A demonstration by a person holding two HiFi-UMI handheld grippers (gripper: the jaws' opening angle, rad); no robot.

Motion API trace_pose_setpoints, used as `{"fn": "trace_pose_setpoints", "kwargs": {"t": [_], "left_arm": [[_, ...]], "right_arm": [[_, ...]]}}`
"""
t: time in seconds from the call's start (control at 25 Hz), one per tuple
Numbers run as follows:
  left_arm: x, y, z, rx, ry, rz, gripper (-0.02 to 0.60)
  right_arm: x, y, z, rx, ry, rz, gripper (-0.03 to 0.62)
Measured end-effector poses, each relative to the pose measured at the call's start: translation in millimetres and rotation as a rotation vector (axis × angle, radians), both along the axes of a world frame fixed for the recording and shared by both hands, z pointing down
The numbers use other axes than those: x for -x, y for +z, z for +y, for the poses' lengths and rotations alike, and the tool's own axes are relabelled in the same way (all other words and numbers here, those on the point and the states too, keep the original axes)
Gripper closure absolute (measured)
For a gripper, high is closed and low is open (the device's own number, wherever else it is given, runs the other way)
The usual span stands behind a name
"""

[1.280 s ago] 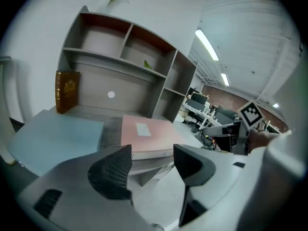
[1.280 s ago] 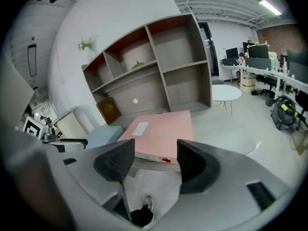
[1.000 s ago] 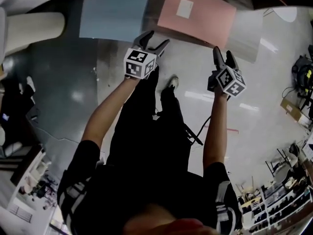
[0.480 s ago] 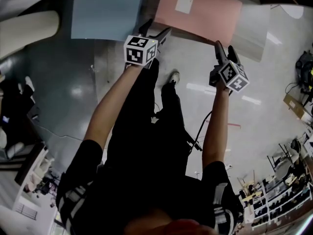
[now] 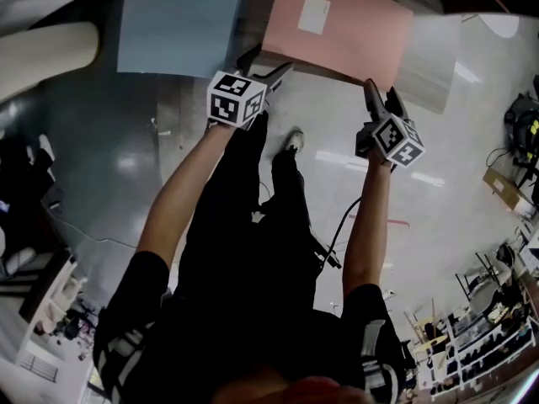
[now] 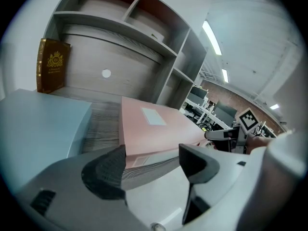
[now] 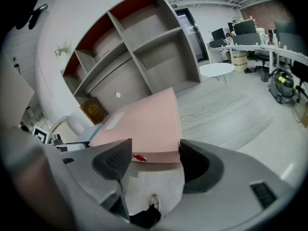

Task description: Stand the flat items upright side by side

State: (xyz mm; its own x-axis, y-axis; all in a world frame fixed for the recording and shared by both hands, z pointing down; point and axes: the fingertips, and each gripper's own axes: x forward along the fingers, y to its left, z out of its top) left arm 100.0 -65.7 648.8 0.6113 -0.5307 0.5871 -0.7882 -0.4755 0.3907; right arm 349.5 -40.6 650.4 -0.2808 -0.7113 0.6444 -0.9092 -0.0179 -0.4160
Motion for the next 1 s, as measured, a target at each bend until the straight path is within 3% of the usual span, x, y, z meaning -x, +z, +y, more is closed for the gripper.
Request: {"fn": "trace_pose_setpoints", "kwargs": {"t": [0.56, 0.8, 1.0], "left_arm": [[-6, -11, 92, 0.039, -0.073, 0.091, 0.245], [-5, 9, 100, 0.039, -0.081, 0.065, 0.245], [7, 10, 97, 0.040, -0.130, 0.095, 0.245]], "right_arm": [[-9, -8, 72, 0.027, -0.044, 0.034, 0.279], [-7, 11, 80, 0.047, -0.070, 0.063, 0.279], [-14, 3, 80, 0.025, -0.028, 0.128, 0.267]]}}
